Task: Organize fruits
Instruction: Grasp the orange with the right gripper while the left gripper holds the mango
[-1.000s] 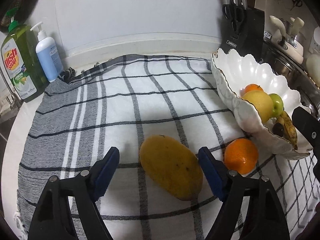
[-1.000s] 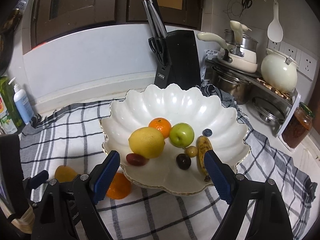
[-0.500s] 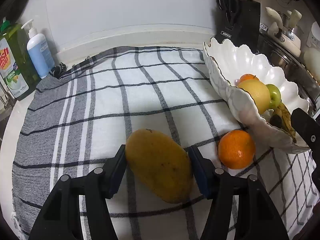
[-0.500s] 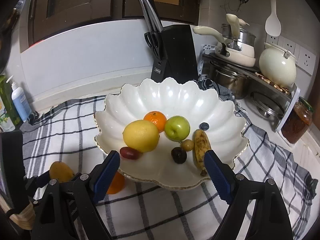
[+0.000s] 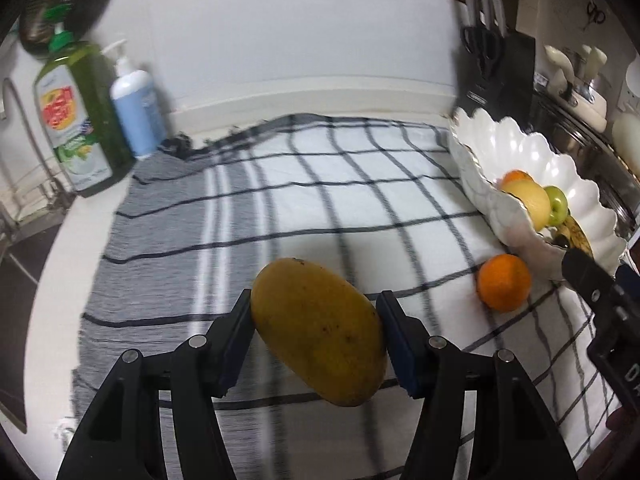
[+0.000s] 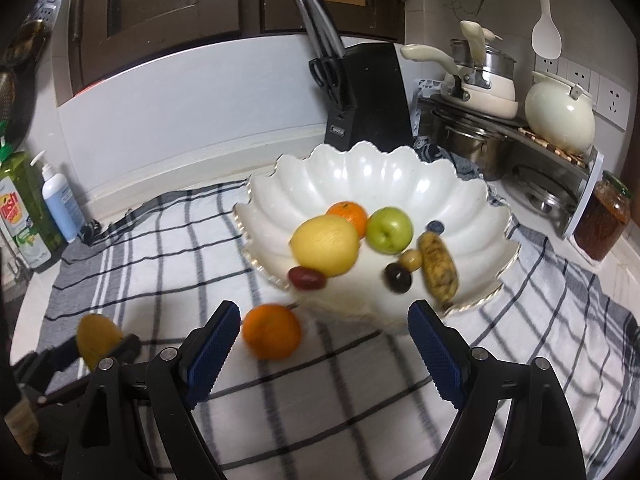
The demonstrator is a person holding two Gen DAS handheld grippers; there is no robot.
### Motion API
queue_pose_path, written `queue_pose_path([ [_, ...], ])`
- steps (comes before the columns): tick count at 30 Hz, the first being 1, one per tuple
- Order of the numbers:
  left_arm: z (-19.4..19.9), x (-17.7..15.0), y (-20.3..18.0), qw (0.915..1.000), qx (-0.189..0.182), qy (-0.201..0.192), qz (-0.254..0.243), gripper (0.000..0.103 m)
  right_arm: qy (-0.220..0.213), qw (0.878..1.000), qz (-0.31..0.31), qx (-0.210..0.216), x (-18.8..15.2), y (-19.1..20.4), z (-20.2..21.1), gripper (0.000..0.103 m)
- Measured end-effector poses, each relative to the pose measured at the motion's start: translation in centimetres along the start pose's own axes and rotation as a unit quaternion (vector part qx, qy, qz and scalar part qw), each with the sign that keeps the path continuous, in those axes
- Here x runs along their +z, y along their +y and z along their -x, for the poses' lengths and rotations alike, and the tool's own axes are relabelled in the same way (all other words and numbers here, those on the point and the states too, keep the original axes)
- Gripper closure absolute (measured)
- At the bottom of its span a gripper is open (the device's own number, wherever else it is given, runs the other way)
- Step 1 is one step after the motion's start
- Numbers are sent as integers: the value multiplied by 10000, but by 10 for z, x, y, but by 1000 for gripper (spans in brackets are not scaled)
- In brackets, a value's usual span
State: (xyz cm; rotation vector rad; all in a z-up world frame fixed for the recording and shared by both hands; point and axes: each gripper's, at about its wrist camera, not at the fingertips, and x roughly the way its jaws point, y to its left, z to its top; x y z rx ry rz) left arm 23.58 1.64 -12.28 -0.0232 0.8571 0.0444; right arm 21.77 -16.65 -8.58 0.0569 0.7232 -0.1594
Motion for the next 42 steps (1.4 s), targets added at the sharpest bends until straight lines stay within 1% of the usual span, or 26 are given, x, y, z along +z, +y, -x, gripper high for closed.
queue_pose_path([
  [5, 8, -4, 25, 9996, 209, -137, 113, 43, 88, 9999, -65, -26, -12, 14, -1, 16],
  [10, 10, -7, 40, 9988, 392, -199, 210, 43, 242, 9997, -28, -20, -19, 29, -6, 16],
  [16, 4, -7, 49, 9983, 495, -156, 277, 43, 498, 9987, -113, -14, -17, 37, -24, 17],
  [21, 0, -4, 53, 9980, 538, -135, 305, 43, 734, 9971, -220, 6, -16, 41, -43, 21],
  [24, -2, -2, 53, 9979, 551, -128, 307, 43, 817, 9963, -272, 11, -15, 42, -54, 25],
  [28, -4, 0, 55, 9978, 563, -110, 321, 43, 907, 9955, -261, 44, -15, 44, -63, 34],
  [30, -4, 0, 56, 9978, 569, -107, 328, 43, 922, 9955, -234, -2, -15, 45, -67, 36],
  [31, -5, 0, 56, 9978, 568, -103, 329, 43, 923, 9955, -233, -22, -16, 45, -67, 39],
  [34, -4, 0, 55, 9978, 571, -114, 311, 43, 886, 9959, -157, -92, -15, 45, -67, 55],
  [39, -2, 0, 53, 9980, 545, -124, 305, 43, 895, 9959, 16, -100, -14, 47, -69, 55],
  [42, 0, 0, 52, 9979, 554, -132, 298, 43, 924, 9957, 5, -76, -13, 46, -72, 55],
])
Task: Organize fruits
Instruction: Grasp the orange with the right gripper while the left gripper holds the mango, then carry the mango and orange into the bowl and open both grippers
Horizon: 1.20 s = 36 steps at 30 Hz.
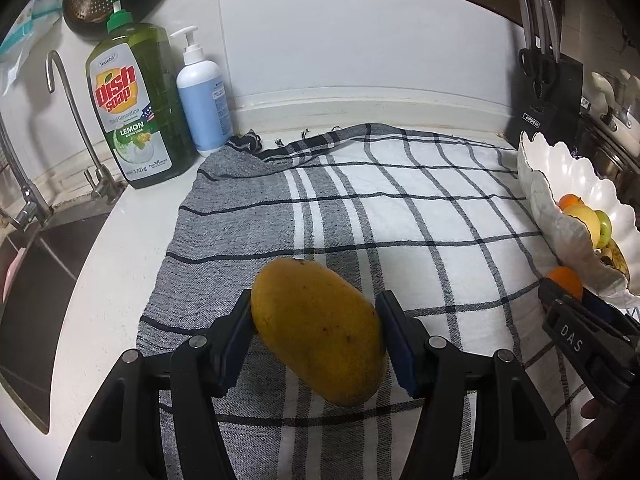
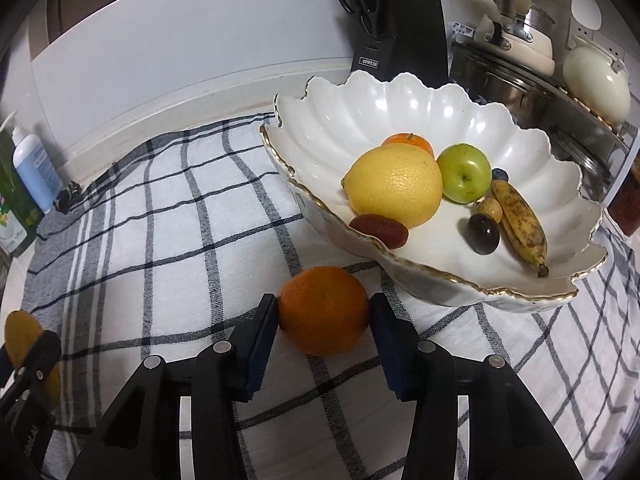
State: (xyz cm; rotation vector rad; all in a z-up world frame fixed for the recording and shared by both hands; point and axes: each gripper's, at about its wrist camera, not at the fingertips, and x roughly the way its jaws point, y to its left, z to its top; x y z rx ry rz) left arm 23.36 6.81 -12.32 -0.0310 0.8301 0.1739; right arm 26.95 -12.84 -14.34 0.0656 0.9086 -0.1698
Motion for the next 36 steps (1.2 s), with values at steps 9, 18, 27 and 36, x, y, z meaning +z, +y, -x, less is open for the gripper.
queue_pose_path([
  [9, 7, 0, -3, 10000, 43, -49, -25, 43, 94, 9997, -4, 213, -6, -5, -3, 58],
  [18, 23, 4, -5, 9998, 18, -204, -49, 43, -144, 9987, -20, 486, -11, -10, 31, 59],
  [27, 46, 7, -24, 9990, -164, -375, -170, 43, -597, 9967, 58, 551, -6, -23, 80, 59],
  [36, 75, 21, -64, 9959, -502, -629, -406, 43, -925, 9948, -51, 431, 8, -57, 114, 59],
])
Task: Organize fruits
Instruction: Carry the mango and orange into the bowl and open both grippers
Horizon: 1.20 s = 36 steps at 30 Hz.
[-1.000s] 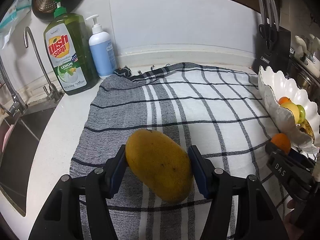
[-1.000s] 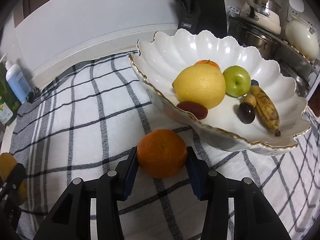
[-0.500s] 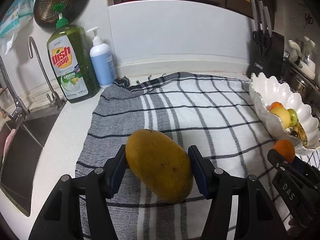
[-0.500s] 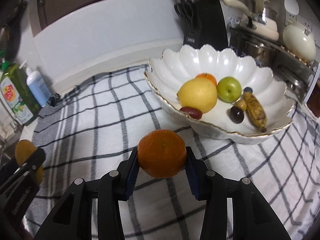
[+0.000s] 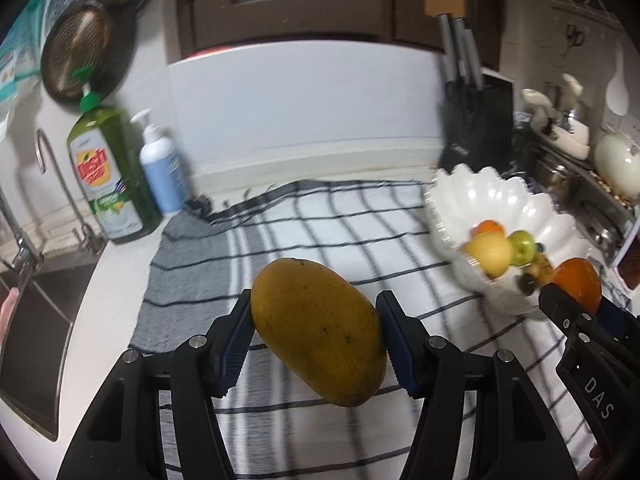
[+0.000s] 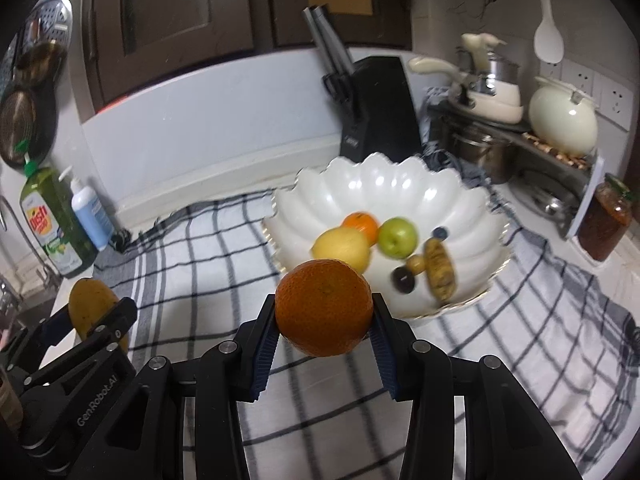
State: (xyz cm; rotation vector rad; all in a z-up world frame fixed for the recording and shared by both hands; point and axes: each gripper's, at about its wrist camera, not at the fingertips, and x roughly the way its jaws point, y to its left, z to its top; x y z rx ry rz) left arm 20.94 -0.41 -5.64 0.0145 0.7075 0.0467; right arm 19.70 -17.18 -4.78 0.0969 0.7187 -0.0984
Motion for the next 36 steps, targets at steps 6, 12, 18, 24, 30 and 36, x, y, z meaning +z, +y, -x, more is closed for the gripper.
queue_pose_path([
  [6, 11, 13, -35, 9994, -233, -125, -231, 43, -150, 9997, -97, -144, 16, -28, 12, 59],
  [12, 12, 26, -62, 9981, -394, -207, -416, 43, -242, 9992, -119, -292, 32, -52, 14, 59],
  [18, 1, 41, -93, 9959, -604, -175, -653, 43, -238, 9989, -115, -393, 46, -77, 5, 59],
  [24, -22, 48, -123, 9926, -797, -21, -921, 43, -151, 9990, -116, -398, 57, -98, -13, 59],
  [30, -45, 47, -145, 9902, -919, 163, -1040, 43, 42, 9993, -102, -366, 64, -116, -39, 59],
  [36, -66, 42, -163, 9880, -981, 357, -1140, 43, 224, 9991, -74, -349, 64, -130, -64, 59],
])
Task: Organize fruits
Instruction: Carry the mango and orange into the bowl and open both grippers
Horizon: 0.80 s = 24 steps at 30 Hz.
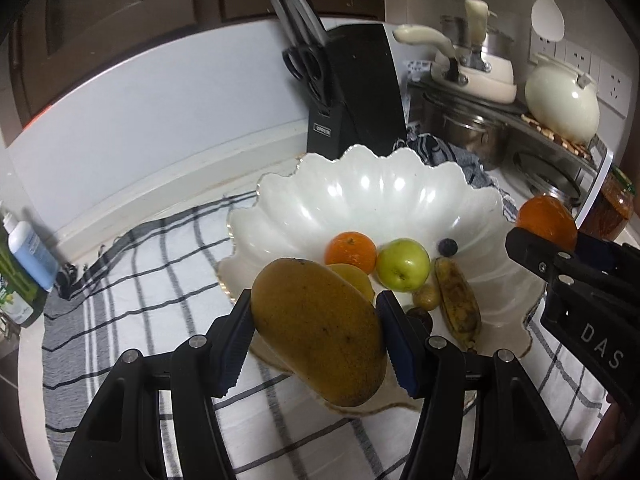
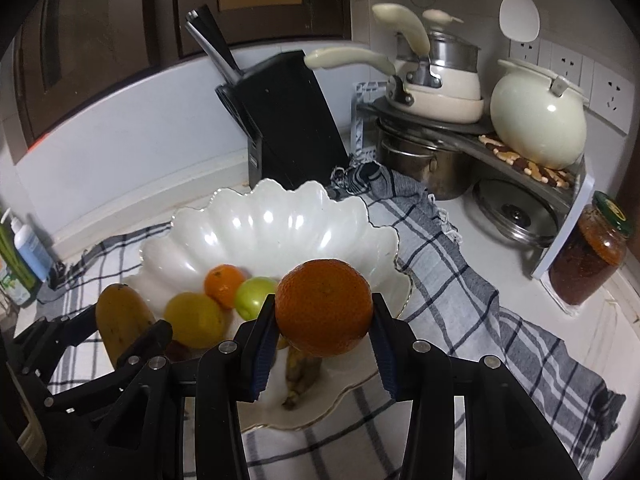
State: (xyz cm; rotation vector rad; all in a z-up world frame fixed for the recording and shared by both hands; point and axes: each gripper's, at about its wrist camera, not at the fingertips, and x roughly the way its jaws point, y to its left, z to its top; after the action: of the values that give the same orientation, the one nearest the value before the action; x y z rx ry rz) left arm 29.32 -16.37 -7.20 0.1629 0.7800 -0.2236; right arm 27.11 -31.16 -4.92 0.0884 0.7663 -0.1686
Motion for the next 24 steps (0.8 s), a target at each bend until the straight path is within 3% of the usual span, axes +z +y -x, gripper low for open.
queue_pose_path([
  [10, -25, -3, -9, 9996, -17, 269, -39, 42, 272, 9996, 43, 79, 0, -8, -33, 58],
  [12, -26, -2, -9, 9997, 36, 239, -31, 35, 247, 9997, 34, 34, -1, -9, -34, 57],
  [14, -21, -1, -8, 9998, 133, 117, -19, 17, 258, 9997, 24, 10, 0, -10, -34, 56],
  [15, -19, 0, -8, 9998, 155, 85, -19, 15, 271, 9996, -19, 18, -1, -12, -35, 54],
  [17, -15, 2, -5, 9996, 283, 30, -21, 15, 185, 9998, -74, -58, 0, -14, -31, 32],
  [20, -9, 4, 1, 9991, 417, -31, 39, 6, 3, 9996, -81, -258, 2, -14, -21, 14],
  [24, 2, 6, 6, 9982, 587, -131, 91, 1, -93, 9992, -121, -377, 6, -11, -10, 10],
])
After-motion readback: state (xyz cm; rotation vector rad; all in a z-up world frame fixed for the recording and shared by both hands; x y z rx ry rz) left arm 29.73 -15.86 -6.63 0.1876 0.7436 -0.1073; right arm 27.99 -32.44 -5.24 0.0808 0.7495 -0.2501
